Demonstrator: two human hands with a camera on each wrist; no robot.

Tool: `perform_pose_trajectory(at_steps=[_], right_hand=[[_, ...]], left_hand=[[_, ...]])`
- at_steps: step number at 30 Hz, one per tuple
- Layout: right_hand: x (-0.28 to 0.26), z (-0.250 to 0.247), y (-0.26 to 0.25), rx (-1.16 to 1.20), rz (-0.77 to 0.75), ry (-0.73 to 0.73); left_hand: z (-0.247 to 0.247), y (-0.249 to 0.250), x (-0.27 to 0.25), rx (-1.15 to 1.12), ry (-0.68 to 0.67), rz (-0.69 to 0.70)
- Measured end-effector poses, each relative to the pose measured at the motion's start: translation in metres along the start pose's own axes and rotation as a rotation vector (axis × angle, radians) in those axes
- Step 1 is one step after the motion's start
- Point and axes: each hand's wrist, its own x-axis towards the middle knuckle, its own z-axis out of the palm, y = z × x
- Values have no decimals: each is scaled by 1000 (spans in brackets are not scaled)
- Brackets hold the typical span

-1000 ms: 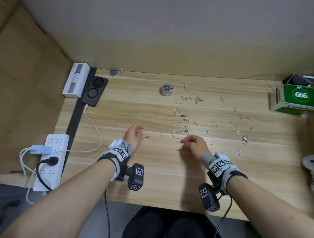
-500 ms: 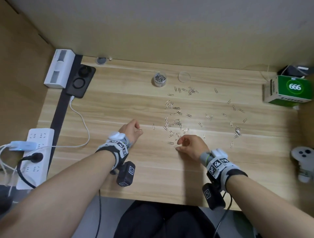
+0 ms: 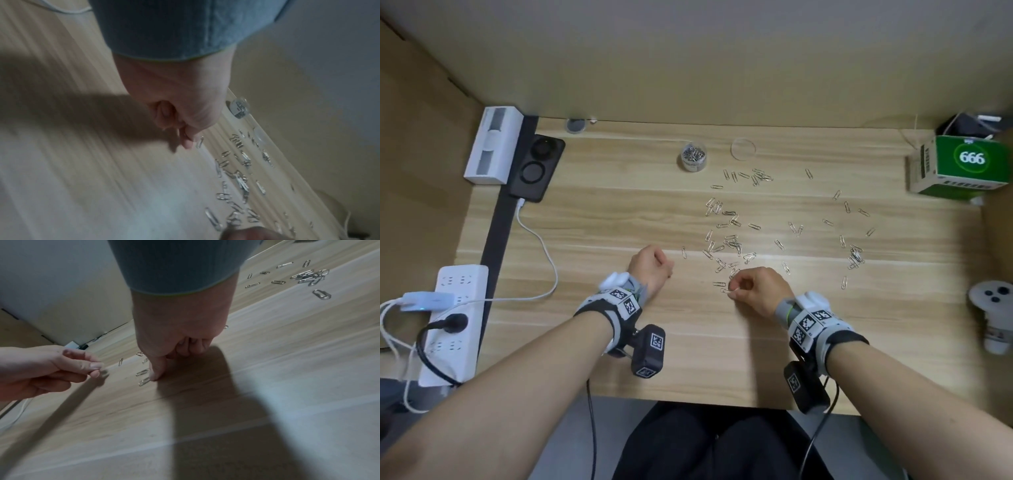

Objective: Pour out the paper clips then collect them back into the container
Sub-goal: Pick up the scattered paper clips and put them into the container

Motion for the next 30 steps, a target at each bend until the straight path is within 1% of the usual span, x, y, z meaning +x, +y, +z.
perform_pose_trajectory(at_steps=[2, 3, 6, 7, 11, 14, 16, 18, 20, 23, 25, 27, 28, 30], right_hand=[[2, 0, -3, -21, 1, -24], [2, -1, -3, -44, 5, -40], [0, -3, -5, -94, 11, -79], [-2, -4, -3, -57, 21, -76], [-15, -13, 16, 283, 98, 7], [-26, -26, 26, 434, 132, 77], [-31, -33, 32, 525, 149, 123], [-35, -39, 37, 601, 170, 183], [-40, -45, 38, 715, 190, 222], [-45, -50, 41, 916, 245, 232], [-47, -52, 45, 978, 262, 209], [-48, -51, 48, 1000, 290, 183], [-46, -49, 49, 992, 304, 180], [-42, -45, 51, 927, 305, 218]], left_hand=[[6, 8, 0, -146, -58, -34], [10, 12, -1, -175, -83, -36], [18, 25, -7, -134, -134, 19], [20, 29, -9, -114, -149, 35], [31, 44, -17, -38, -254, 52], [37, 57, -21, 35, -304, 58], [41, 62, -23, 120, -329, 104], [48, 65, -27, 208, -334, 144], [56, 68, -30, 185, -324, 128], [60, 69, -30, -53, -365, 7], [60, 71, -31, -136, -383, -54], [59, 73, -32, -106, -368, -64], [58, 73, -32, -60, -342, -47], [57, 69, -33, 103, -281, 15]])
